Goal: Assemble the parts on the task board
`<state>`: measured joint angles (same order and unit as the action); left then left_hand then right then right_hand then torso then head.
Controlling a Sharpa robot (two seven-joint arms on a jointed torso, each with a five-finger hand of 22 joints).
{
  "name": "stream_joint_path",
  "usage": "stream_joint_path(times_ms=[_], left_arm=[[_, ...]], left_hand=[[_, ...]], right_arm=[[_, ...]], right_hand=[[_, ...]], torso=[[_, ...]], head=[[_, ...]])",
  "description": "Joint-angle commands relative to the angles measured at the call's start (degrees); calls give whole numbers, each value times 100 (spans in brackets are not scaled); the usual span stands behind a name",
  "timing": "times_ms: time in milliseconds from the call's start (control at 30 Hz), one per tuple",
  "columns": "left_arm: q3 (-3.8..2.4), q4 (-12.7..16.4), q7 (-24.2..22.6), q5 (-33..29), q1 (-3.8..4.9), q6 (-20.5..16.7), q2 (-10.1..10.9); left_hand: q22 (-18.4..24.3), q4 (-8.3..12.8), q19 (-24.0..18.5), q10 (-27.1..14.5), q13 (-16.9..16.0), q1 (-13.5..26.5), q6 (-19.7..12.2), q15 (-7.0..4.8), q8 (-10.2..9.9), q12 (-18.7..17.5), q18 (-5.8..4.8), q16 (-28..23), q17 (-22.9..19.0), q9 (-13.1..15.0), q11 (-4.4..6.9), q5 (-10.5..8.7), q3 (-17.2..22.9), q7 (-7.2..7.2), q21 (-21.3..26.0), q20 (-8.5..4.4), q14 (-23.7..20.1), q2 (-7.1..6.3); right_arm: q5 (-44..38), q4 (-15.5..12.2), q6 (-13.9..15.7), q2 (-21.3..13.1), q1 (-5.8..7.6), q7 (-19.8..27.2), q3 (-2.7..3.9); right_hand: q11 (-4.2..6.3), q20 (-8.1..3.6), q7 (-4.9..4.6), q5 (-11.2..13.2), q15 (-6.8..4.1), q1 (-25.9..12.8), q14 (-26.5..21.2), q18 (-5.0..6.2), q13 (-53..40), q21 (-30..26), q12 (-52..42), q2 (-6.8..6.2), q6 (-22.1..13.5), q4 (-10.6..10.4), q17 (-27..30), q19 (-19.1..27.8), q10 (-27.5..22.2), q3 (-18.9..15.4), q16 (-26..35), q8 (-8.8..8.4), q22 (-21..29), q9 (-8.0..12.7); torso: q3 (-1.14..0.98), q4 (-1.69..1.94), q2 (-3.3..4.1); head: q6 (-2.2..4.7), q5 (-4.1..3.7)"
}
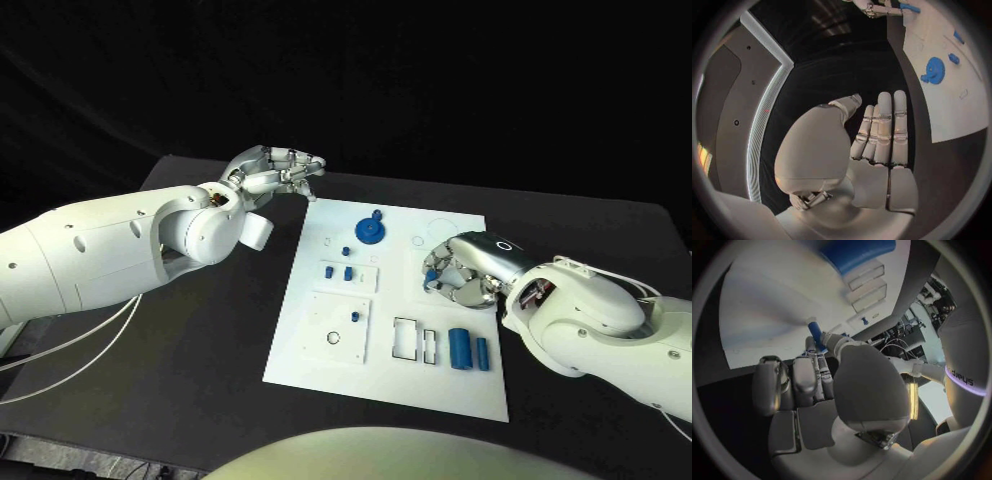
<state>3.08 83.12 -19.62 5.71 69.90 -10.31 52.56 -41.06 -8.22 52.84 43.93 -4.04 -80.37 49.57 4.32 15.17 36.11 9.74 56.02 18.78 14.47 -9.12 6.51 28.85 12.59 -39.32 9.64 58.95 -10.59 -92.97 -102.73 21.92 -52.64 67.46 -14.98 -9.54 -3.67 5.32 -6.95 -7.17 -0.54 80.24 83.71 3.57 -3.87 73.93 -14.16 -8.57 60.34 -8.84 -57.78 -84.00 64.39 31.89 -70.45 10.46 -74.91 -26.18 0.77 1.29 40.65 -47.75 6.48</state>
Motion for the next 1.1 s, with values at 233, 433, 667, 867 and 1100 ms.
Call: stream_joint_path(times_ms=[233, 433, 667, 867, 1100], left_arm=[[-4, -14, -33, -8, 4, 90, -16], [-4, -56, -34, -8, 3, 95, -29], [-3, -119, -37, -9, 1, 117, -77], [-3, -150, -34, -11, 0, 134, -130], [-2, -153, -29, -12, 0, 143, -162]], left_hand=[[5, 6, 0, -21, -9, -13, -33, 22, -28, 38, 73, -32, -6, 0, 7, 12, -31, 13, 34, 26, -27, 51], [5, 6, 0, -21, -9, -13, -33, 22, -28, 38, 73, -32, -6, 0, 7, 12, -31, 13, 34, 26, -27, 51], [5, 6, 0, -21, -9, -13, -33, 22, -28, 38, 73, -32, -6, 0, 7, 12, -31, 13, 34, 26, -27, 51], [5, 6, 0, -21, -9, -13, -33, 22, -28, 38, 73, -32, -6, 0, 7, 12, -31, 13, 34, 26, -27, 51], [10, 5, 6, -23, -10, -20, -31, 21, -27, 47, 74, -32, -6, 3, 8, 13, -32, 12, 42, 26, -29, 59]], right_arm=[[134, -402, 339, -182, 191, 5, 61], [260, -727, 413, -173, 278, 76, 88], [232, -792, 421, 302, 225, 169, 82], [180, -637, 373, 813, 32, 304, 47], [180, -402, 289, 1149, -301, 487, 20]], right_hand=[[-16, -46, 1, 19, -34, 26, -6, -63, -10, 45, 35, 86, 9, 17, 8, -185, 46, 45, -16, 149, -1000, -216], [-22, -45, -4, 32, -31, 0, -3, -70, -9, 79, 61, 61, -1, 20, 0, -195, 56, 42, -21, 169, -1013, -239], [-23, -45, -6, 36, -30, -5, -4, -66, -8, 62, 71, 51, -6, 23, 3, -190, 55, 41, -19, 173, -1008, -246], [-24, -44, -9, 36, -29, -1, -2, -63, -7, 44, 84, 46, -14, 34, -2, -186, 52, 46, -22, 178, -1003, -253], [-31, -43, -21, 42, -25, -1, -3, -62, -7, 34, 111, 16, -31, 60, 3, -184, 50, 43, -20, 188, -1002, -269]], torso=[[-2, -5, -5], [-5, -5, -5], [-4, -4, -12], [4, 11, 3], [12, 2, 4]], head=[[9, -7], [23, -2], [37, 28], [52, 71], [31, 136]])
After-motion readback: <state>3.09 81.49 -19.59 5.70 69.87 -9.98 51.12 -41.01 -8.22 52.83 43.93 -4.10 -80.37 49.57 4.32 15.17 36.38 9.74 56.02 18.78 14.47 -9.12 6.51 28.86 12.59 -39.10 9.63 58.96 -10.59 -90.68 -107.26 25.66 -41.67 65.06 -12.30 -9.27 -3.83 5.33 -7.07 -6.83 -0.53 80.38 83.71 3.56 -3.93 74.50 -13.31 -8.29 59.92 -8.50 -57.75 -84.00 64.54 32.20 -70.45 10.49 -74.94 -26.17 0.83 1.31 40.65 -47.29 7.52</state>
